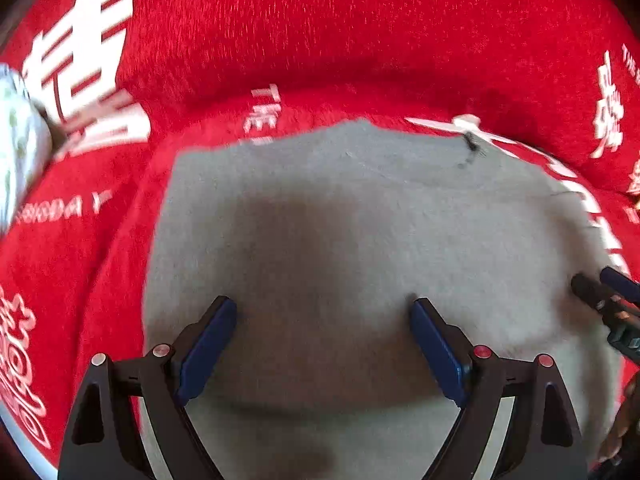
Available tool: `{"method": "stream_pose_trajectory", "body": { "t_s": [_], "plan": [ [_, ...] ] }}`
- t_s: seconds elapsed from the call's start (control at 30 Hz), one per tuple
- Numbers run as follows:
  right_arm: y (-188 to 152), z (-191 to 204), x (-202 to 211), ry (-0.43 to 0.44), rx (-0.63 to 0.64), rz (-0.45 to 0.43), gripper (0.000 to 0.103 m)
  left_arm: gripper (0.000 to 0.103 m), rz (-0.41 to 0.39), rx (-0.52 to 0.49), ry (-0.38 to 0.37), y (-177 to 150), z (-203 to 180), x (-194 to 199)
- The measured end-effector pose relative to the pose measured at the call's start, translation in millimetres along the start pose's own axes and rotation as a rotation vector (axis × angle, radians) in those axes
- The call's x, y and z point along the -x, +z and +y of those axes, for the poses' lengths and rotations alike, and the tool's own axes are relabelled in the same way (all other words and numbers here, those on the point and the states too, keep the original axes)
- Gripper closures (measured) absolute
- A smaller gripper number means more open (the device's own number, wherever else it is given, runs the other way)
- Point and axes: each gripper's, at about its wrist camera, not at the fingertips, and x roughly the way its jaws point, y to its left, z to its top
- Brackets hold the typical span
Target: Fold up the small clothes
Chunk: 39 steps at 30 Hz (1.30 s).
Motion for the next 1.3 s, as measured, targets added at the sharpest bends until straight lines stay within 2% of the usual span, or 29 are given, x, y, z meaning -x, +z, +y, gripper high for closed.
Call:
{"method": "stream_pose_trajectory", "body": {
  "t_s": [0.07,0.1,0.2,0.3,0.4,0.57,0.67,0.73,0.8,0.93,1.3],
  "plan": [
    [5.6,4.2,-9.3,-0.023,0.026,-0.053,0.007,0.004,0.009,-0.001,0.007,8.3,1.9,-9.1],
    [9.4,4.6,-16.5,-0.029,0.03,-0.051,0.001,0.002,0.011,0.005,0.001,11.2,3.7,-11.9],
    [19.5,-1.6,-22.9,-0.01,0.002,-0.044,0.0,0.001,0.017,-0.006,-0.005,18.3,4.4,-17.0],
    [23.3,-0.8,-13.7,-0.028,-0.002,-0.023,0.0,0.001,0.027,-0.016,0.005,16.9,2.3,-8.0],
    [4.7,5.8,16.8,0.028,-0.017,-0.104,0.0,0.001,-0.007,-0.014,-0.003,5.7,2.0,10.5],
    [-35.7,25.2,41.6,0.035,0.042,-0.147,0.0,0.001,-0.04,-0.04,0.01,-24.7,-6.8,31.7],
    [-57.1,35.6,38.0,0.017,0.076,-0.13,0.0,0.001,-0.04,-0.04,0.017,-42.6,-9.7,34.7],
    [-68.9,38.7,29.1,0.012,0.079,-0.094,0.0,0.001,-0.012,-0.039,0.013,-54.1,-11.3,31.6],
    [-80.5,39.2,31.2,0.008,0.068,-0.139,0.0,0.001,-0.02,-0.046,0.023,-64.4,-12.2,31.6],
    [-90.0,37.6,36.9,0.028,0.068,-0.133,0.0,0.001,-0.036,-0.039,0.016,-80.0,-10.1,41.2],
    [-145.3,38.1,63.7,0.028,0.096,-0.223,0.0,0.001,-0.081,-0.037,0.012,-123.2,-2.5,63.8]
  ]
}}
